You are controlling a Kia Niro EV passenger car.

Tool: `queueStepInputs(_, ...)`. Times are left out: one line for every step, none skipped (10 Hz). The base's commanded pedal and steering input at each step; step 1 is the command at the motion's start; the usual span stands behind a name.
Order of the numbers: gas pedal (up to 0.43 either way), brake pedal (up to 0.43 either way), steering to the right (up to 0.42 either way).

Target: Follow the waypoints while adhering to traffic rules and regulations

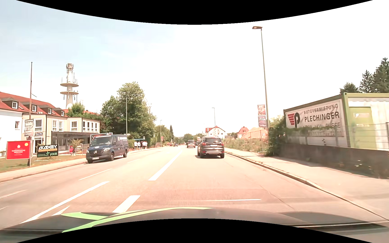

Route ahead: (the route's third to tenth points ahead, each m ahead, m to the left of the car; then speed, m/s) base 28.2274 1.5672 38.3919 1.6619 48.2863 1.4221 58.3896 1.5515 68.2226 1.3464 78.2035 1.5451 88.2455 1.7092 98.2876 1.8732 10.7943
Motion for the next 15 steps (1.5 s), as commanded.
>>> queueStepInputs(0.169,0.000,-0.006)
queueStepInputs(0.157,0.000,-0.006)
queueStepInputs(0.157,0.000,-0.006)
queueStepInputs(0.157,0.000,-0.006)
queueStepInputs(0.150,0.000,-0.006)
queueStepInputs(0.150,0.000,-0.006)
queueStepInputs(0.150,0.000,-0.006)
queueStepInputs(0.138,0.000,-0.006)
queueStepInputs(0.118,0.000,-0.006)
queueStepInputs(0.110,0.000,-0.006)
queueStepInputs(0.087,0.000,-0.006)
queueStepInputs(0.079,0.000,-0.006)
queueStepInputs(0.079,0.000,-0.006)
queueStepInputs(0.079,0.000,-0.006)
queueStepInputs(0.079,0.000,-0.006)
